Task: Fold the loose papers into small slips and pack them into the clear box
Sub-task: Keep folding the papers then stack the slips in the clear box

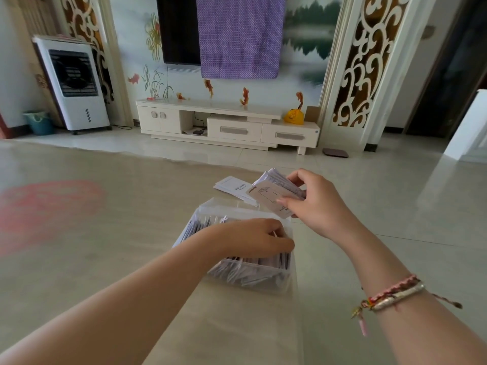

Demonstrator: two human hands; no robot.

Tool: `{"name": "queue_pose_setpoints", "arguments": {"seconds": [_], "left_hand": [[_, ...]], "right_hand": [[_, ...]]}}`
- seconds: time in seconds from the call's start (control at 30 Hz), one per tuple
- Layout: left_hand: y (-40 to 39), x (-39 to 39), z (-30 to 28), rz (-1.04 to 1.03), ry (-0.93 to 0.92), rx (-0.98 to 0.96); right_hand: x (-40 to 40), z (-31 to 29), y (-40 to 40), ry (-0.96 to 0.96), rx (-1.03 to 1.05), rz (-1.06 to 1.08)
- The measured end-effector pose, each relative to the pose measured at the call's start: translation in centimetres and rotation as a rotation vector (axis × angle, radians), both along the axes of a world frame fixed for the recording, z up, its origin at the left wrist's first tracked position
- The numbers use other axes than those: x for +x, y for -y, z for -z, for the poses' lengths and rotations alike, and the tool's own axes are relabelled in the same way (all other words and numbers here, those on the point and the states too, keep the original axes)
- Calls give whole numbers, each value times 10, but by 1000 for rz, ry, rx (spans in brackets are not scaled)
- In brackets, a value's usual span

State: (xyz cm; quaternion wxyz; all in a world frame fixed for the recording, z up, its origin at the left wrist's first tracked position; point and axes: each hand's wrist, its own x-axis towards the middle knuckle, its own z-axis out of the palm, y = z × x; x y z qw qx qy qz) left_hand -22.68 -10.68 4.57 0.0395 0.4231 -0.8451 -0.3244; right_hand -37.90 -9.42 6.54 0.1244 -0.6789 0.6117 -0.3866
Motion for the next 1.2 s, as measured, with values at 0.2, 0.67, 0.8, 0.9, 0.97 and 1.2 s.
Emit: {"name": "queue_pose_setpoints", "arguments": {"seconds": [0.2, 0.67, 0.8, 0.9, 0.97, 1.2], "left_hand": [[-6, 0, -1, -13, 6, -19], [-6, 7, 2, 31, -61, -24], [-8, 10, 1, 58, -124, -5], [-8, 10, 0, 91, -15, -59], [-6, 9, 1, 94, 48, -120], [-2, 25, -1, -11, 157, -269]], "right_hand": [[0, 0, -1, 6, -7, 1], [-2, 1, 0, 29, -10, -2], [-3, 0, -2, 19, -17, -24], [-4, -4, -4, 27, -2, -78], [-5, -6, -7, 53, 32, -153], [-9, -17, -16, 17, 126, -308]]}}
